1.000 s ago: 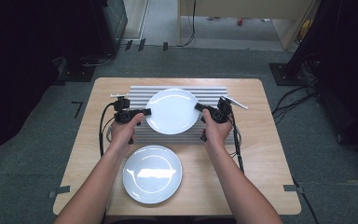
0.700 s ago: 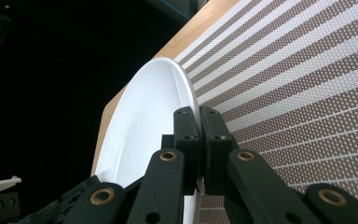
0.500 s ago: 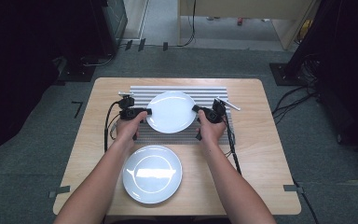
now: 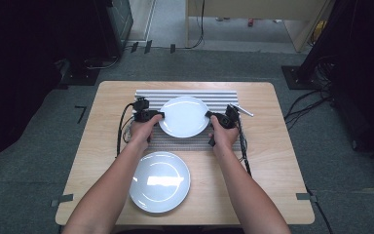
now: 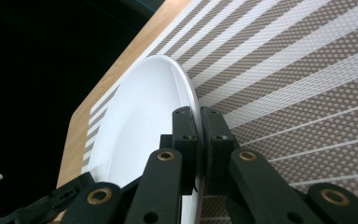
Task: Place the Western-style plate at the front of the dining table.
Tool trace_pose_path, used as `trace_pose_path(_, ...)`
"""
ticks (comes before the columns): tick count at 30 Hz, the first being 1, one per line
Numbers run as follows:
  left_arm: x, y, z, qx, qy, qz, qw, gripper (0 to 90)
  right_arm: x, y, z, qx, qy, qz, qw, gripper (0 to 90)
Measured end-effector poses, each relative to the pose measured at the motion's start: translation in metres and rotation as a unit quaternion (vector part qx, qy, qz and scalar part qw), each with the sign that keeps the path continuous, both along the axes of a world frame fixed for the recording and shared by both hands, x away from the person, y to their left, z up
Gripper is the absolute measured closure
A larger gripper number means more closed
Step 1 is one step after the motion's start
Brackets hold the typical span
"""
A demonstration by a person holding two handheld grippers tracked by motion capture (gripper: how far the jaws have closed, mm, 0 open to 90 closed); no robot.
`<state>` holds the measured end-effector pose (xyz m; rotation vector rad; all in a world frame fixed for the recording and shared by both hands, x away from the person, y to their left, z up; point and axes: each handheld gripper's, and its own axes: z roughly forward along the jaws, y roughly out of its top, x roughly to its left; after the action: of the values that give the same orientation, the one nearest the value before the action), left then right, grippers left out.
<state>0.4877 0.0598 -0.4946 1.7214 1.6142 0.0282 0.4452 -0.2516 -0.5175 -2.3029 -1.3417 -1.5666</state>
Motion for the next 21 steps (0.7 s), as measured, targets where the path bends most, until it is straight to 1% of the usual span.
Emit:
trace_pose_path(2, 0.001, -0.003, 0.000, 0.000, -0.004, 0.005, 1.0000, 73.0, 0.001, -0.002, -0.003, 0.001, 0.005, -0.004, 1.0000, 85.0)
trace_pose_path(5, 0.003, -0.006, -0.001, -0.001, -0.001, 0.005, 1.0000, 73.2, 0.003, -0.004, -0.007, 0.002, 0.005, -0.011, 0.9999, 84.8)
trace_pose_path(10, 0.005, -0.010, -0.006, 0.004, 0.005, 0.002, 1.0000, 73.0, 0.005, -0.006, -0.011, -0.010, 0.008, -0.016, 0.9998, 84.2)
trace_pose_path(13, 0.006, -0.011, -0.007, 0.004, 0.005, 0.002, 1.0000, 72.9, 0.006, -0.006, -0.013, -0.012, 0.001, -0.019, 0.9997, 84.2)
trace_pose_path(15, 0.006, -0.013, -0.007, 0.005, 0.003, 0.001, 1.0000, 72.8, 0.006, -0.007, -0.014, -0.012, 0.002, -0.022, 0.9997, 83.8)
trace_pose_path(18, 0.006, -0.015, -0.007, 0.002, 0.005, -0.005, 1.0000, 71.0, 0.007, -0.009, -0.016, -0.019, 0.004, -0.026, 0.9995, 82.6)
trace_pose_path(21, 0.007, -0.014, -0.008, -0.007, 0.006, -0.002, 1.0000, 68.7, 0.007, -0.008, -0.017, -0.023, 0.001, -0.026, 0.9994, 82.3)
